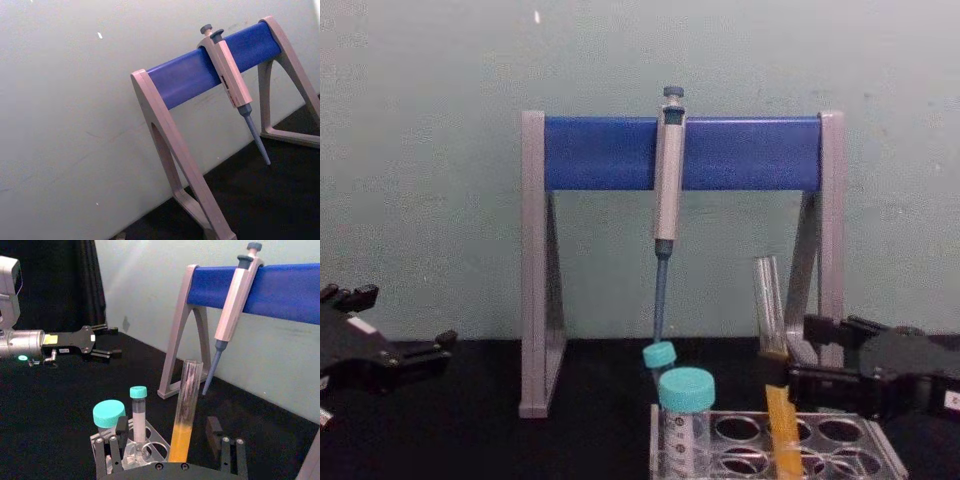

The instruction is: Pick up the test tube from the test tube rack, shake it, then place it back into the test tube rack.

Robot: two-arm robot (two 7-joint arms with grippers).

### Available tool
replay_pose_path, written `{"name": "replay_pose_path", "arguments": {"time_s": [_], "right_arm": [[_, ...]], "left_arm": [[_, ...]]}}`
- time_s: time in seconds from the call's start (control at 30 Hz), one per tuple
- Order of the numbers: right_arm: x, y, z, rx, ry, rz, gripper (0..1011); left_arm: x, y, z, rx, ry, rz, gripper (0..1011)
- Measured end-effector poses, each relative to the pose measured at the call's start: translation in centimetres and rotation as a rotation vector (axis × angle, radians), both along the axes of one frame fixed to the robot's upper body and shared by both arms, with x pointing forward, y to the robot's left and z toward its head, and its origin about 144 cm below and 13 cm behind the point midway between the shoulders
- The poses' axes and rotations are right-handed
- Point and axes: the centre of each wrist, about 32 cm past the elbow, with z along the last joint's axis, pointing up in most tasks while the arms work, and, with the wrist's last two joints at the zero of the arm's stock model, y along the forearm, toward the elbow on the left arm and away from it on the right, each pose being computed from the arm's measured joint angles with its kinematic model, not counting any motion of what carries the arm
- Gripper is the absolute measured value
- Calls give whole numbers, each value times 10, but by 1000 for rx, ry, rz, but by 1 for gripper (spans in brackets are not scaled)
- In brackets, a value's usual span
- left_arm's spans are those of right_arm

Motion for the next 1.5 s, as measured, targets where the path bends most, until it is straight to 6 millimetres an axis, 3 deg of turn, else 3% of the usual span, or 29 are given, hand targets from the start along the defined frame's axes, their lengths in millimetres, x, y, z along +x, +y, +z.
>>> {"name": "replay_pose_path", "arguments": {"time_s": [0.77,1.5], "right_arm": [[-31,-9,11,45,-37,-231,1000],[-29,1,-7,-15,-6,-509,1000]], "left_arm": [[0,0,0,0,0,0,1002],[0,0,0,0,0,0,1001]]}}
